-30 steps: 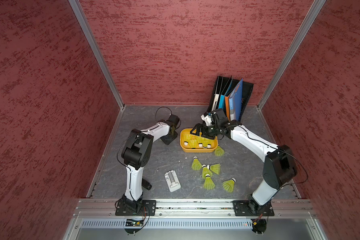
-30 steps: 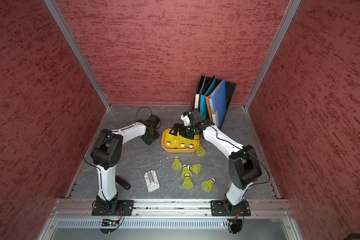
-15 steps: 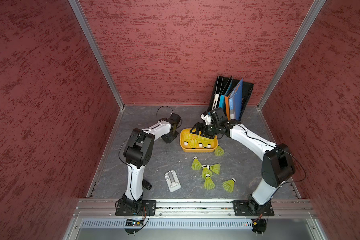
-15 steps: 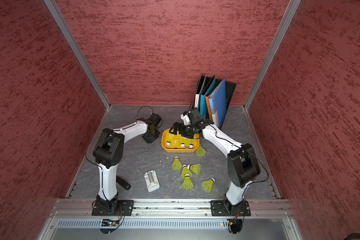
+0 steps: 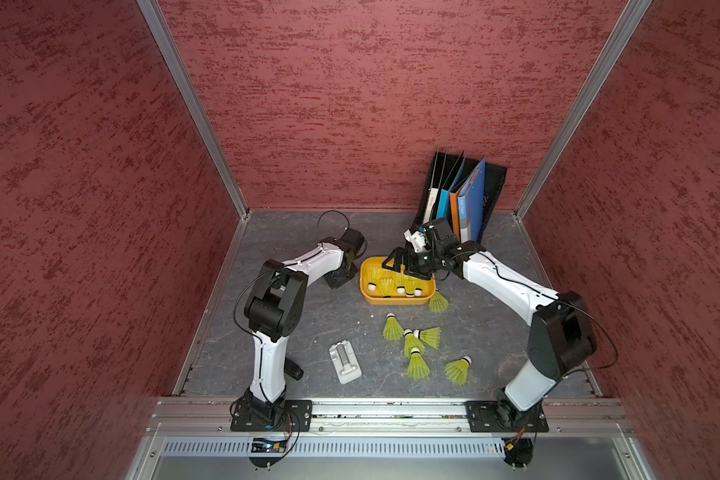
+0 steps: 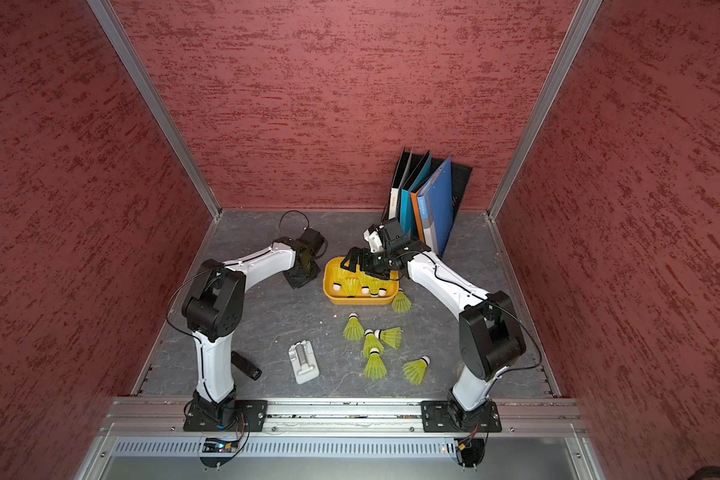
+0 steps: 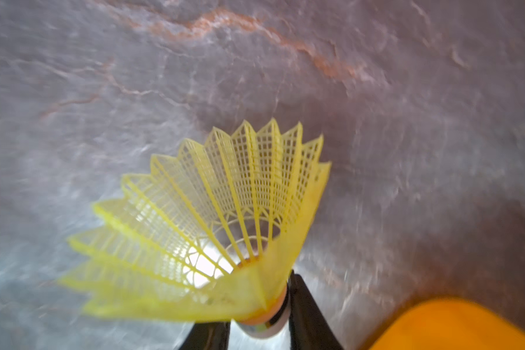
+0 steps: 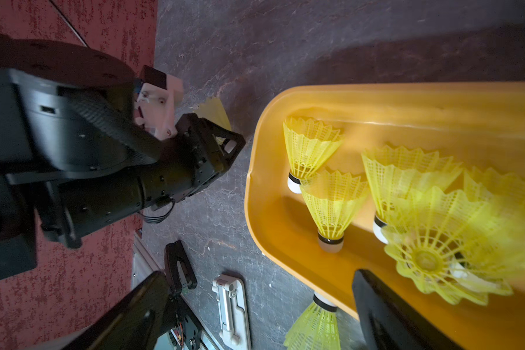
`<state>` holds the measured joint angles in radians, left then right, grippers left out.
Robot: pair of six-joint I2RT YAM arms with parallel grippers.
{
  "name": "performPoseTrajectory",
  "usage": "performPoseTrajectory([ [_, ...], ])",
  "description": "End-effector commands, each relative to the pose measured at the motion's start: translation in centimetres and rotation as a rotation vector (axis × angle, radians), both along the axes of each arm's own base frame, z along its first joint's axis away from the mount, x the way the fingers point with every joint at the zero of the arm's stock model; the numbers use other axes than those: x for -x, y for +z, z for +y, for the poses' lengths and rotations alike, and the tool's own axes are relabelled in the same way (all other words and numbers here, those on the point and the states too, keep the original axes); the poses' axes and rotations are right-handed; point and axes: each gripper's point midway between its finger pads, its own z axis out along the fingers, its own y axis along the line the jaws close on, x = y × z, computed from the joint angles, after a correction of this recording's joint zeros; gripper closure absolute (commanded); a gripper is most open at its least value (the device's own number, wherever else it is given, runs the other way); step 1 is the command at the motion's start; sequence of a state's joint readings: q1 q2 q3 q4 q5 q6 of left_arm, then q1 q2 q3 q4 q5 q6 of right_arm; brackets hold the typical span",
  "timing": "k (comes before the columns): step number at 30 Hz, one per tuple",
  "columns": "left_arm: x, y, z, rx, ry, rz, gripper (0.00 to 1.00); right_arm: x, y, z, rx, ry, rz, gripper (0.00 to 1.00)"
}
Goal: Put the shuttlecocks into the storage box
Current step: Pick up the shuttlecock at the center of the board, then place the shuttlecock in the storage box.
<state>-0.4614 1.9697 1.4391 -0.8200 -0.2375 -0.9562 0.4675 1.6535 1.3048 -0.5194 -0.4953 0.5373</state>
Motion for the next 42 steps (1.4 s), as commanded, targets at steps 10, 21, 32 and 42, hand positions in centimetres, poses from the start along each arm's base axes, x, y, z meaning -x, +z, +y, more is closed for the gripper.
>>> performPoseTrajectory([
  [10, 3.5, 9.8, -7.2, 0.107, -0.574, -0.271, 0.82, 1.9, 1.2, -2.5, 0.030, -0.025, -0.120, 0.01],
  [21, 5.2, 9.1, -12.4, 0.239, -0.688, -0.286, 0.83, 0.8, 1.2, -2.7, 0.016, -0.033, -0.083, 0.02],
  [32, 6.3, 6.0, -11.8, 0.192, -0.668, -0.186, 0.85, 0.7, -0.7, -2.9, 0.052, -0.040, 0.017, 0.02],
  [42, 6.1, 5.0, -12.0, 0.154, -0.676, -0.149, 0.85, -0.5, -1.4, -3.1, 0.090, -0.061, 0.084, 0.02],
])
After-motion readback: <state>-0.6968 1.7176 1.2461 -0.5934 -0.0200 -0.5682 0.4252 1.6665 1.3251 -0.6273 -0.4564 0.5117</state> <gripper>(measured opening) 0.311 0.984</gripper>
